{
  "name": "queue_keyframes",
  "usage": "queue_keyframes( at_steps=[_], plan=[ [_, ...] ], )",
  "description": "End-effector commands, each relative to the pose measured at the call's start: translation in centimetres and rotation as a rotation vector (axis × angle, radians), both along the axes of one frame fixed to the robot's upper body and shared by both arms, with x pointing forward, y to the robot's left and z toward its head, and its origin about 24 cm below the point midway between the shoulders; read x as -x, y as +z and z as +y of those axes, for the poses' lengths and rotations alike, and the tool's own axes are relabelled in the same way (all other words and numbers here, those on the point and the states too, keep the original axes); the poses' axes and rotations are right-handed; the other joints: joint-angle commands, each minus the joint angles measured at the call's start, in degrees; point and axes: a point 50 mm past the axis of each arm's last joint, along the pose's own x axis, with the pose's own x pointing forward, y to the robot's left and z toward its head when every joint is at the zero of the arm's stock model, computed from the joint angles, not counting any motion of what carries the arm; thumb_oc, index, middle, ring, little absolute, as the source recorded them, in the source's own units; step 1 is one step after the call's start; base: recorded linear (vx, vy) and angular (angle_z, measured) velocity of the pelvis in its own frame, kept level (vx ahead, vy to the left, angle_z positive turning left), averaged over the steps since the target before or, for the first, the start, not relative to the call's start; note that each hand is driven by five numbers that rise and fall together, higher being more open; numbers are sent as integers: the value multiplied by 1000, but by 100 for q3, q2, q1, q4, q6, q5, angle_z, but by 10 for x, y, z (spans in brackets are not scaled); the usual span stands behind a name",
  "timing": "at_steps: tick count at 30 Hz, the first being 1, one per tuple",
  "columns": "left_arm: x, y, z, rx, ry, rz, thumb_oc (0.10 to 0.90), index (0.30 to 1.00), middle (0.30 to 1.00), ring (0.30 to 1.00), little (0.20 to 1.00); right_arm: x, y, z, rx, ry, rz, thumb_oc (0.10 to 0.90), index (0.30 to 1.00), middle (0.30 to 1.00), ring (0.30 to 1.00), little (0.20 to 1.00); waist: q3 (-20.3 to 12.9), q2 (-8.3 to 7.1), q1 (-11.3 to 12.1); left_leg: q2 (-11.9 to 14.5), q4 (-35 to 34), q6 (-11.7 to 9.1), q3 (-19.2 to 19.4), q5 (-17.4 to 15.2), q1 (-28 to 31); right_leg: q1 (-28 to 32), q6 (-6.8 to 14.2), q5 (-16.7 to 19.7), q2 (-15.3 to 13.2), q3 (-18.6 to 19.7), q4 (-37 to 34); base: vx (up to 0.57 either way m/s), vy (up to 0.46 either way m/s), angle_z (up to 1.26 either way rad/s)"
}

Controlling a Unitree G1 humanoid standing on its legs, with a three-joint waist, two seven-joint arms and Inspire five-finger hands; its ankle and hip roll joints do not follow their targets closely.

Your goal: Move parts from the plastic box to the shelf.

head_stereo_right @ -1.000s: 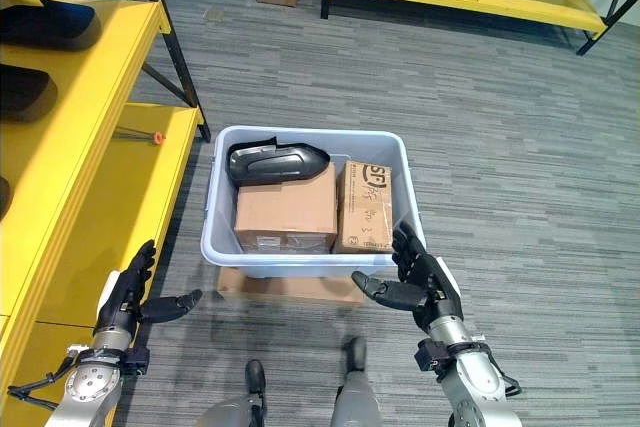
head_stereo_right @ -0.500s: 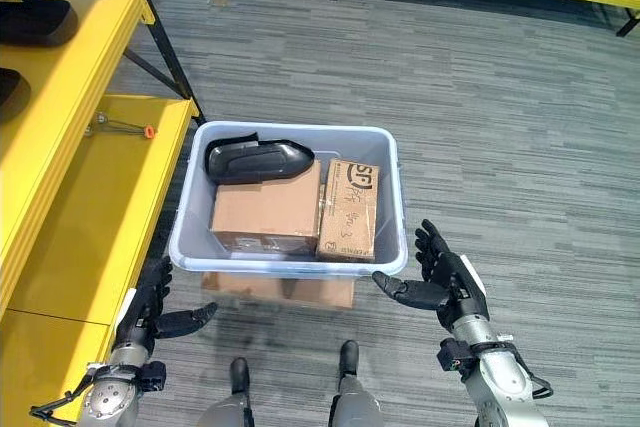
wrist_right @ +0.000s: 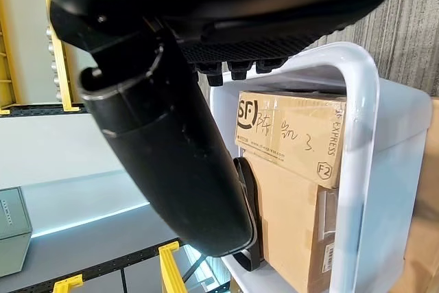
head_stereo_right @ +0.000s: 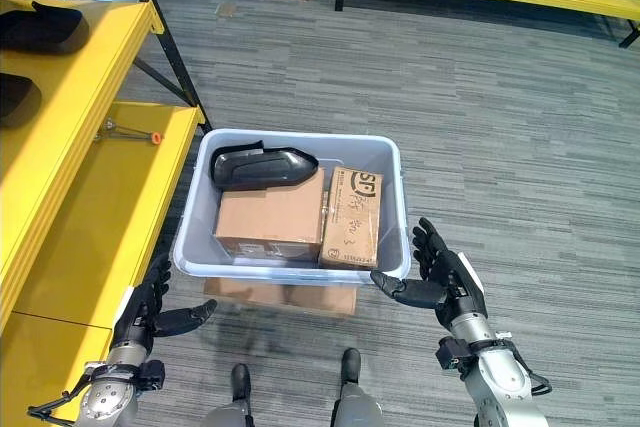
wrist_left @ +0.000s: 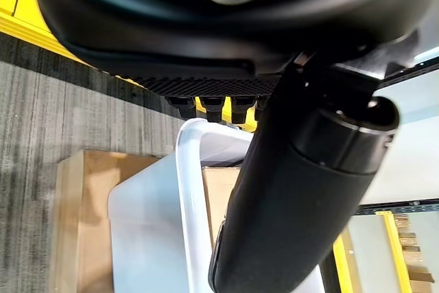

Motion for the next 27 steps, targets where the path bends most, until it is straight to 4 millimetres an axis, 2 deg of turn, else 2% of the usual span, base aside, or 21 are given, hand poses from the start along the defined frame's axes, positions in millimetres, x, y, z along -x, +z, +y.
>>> queue_keyframes(
  at_steps=[1, 2, 3, 4, 5, 7, 8, 10, 11, 13, 14, 15, 16, 17, 18, 19, 22, 27],
  plan=[
    [-7, 38, 16, -66, -5, -177, 900, 1000, 1000, 1000, 1000, -6, 49, -2, 91, 50, -227, 900, 1000, 1000, 1000, 1000, -383, -179, 14, 532, 269, -203, 26, 93, 64, -79, -197, -1114, 108, 158, 957, 20, -165, -4],
    [-7, 38, 16, -63, -5, -176, 900, 1000, 1000, 1000, 1000, -6, 49, -2, 90, 51, -227, 900, 1000, 1000, 1000, 1000, -372, -174, 17, 563, 396, -214, 11, 155, 40, -49, -235, -1150, 141, 167, 961, -1, -185, -3],
    [-7, 37, 16, -51, 6, -178, 900, 1000, 1000, 1000, 1000, -6, 50, -3, 90, 53, -232, 900, 1000, 1000, 1000, 1000, -282, -201, 79, 606, 989, -235, -157, 436, -140, 82, -383, -1217, 250, 205, 917, -11, -182, -3],
    [-7, 37, 16, -51, 6, -179, 900, 1000, 1000, 1000, 1000, -6, 50, -3, 90, 53, -233, 900, 1000, 1000, 1000, 1000, -288, -197, 70, 609, 999, -235, -174, 453, -174, 71, -388, -1188, 256, 193, 896, -21, -183, -8],
    [-7, 37, 16, -45, 6, -180, 900, 1000, 1000, 1000, 1000, -6, 50, -3, 88, 48, -232, 900, 1000, 1000, 1000, 1000, -246, -201, 110, 589, 1200, -228, -265, 644, -305, 122, -452, -1201, 280, 179, 852, -49, -110, -7],
    [-8, 41, 16, -55, 1, -194, 900, 1000, 1000, 1000, 1000, -8, 52, -5, 96, 49, -240, 900, 1000, 1000, 1000, 1000, -81, -289, 213, 378, 1990, -191, -672, 857, -694, 211, -572, -1226, 285, 172, 818, -59, -186, -9],
    [-8, 41, 15, -51, 8, -194, 900, 1000, 1000, 1000, 1000, -8, 52, -6, 101, 39, -238, 900, 1000, 1000, 1000, 1000, -51, -319, 248, 304, 1959, -131, -780, 791, -902, 264, -566, -1290, 271, 155, 791, 14, -105, -2],
    [-8, 41, 15, -43, 13, -195, 900, 1000, 1000, 1000, 1000, -7, 52, -7, 100, 27, -240, 900, 1000, 1000, 1000, 1000, -71, -296, 232, 400, 1636, -136, -717, 782, -925, 291, -523, -1343, 260, 139, 788, 81, 12, 14],
    [-8, 40, 15, -40, 20, -197, 900, 1000, 1000, 1000, 1000, -7, 53, -8, 98, 19, -247, 900, 1000, 1000, 1000, 1000, -96, -255, 236, 543, 1104, -145, -668, 826, -941, 315, -476, -1420, 264, 154, 807, 128, 86, 21],
    [-9, 40, 14, -44, 17, -197, 900, 1000, 1000, 1000, 1000, -7, 51, -8, 91, 8, -248, 900, 1000, 1000, 1000, 1000, -77, -221, 264, 657, 494, -249, -674, 1001, -1020, 351, -417, -1468, 240, 184, 886, 135, 94, 19],
    [-10, 39, 14, -44, 17, -197, 900, 1000, 1000, 1000, 1000, -7, 51, -8, 91, 7, -249, 900, 1000, 1000, 1000, 1000, -79, -225, 264, 655, 451, -253, -669, 1027, -1000, 345, -418, -1478, 237, 183, 898, 165, 124, 6],
    [-12, 39, 13, -48, 11, -197, 900, 1000, 1000, 1000, 1000, -5, 49, -8, 81, -8, -249, 900, 1000, 1000, 1000, 1000, -96, -157, 246, 713, -2, -354, -540, 1161, -1073, 387, -331, -1549, 204, 190, 968, 171, 138, -6],
    [-11, 38, 13, -52, 9, -192, 900, 1000, 1000, 1000, 1000, -4, 49, -9, 80, -12, -249, 900, 1000, 1000, 1000, 1000, -115, -114, 227, 724, -53, -380, -471, 1180, -1077, 431, -298, -1564, 198, 220, 989, 224, 204, -6],
    [-11, 38, 13, -48, 12, -194, 900, 1000, 1000, 1000, 1000, -3, 47, -7, 74, -10, -242, 900, 1000, 1000, 1000, 1000, -158, -76, 191, 783, -31, -364, -364, 1083, -954, 431, -289, -1585, 192, 255, 1028, 254, 278, -10],
    [-10, 38, 13, -46, 8, -199, 900, 1000, 1000, 1000, 1000, -1, 42, -4, 62, -8, -231, 900, 1000, 1000, 1000, 1000, -258, -14, 213, 737, -17, -343, -323, 894, -780, 523, -189, -1534, 89, 368, 967, 272, 301, -27],
    [-9, 38, 12, -43, 4, -198, 900, 1000, 1000, 1000, 1000, 1, 41, -2, 61, -3, -228, 900, 1000, 1000, 1000, 1000, -299, -14, 201, 720, 72, -340, -238, 836, -765, 578, -160, -1491, 19, 368, 898, 275, 315, -58],
    [-11, 41, 14, -68, -3, -206, 900, 1000, 1000, 1000, 1000, -1, 40, 3, 46, 7, -231, 900, 1000, 1000, 1000, 1000, -318, -81, 184, 510, 377, -222, -138, 488, -775, 706, 26, -1267, -278, 503, 641, 152, 247, -54],
    [-15, 49, 21, -105, 7, -235, 900, 1000, 1000, 1000, 1000, -7, 40, 11, 30, 29, -240, 900, 1000, 1000, 1000, 1000, -261, -239, 170, 372, 778, -129, 246, 136, -850, 561, 230, -919, -624, 635, 426, 44, 164, -27]
  ],
)
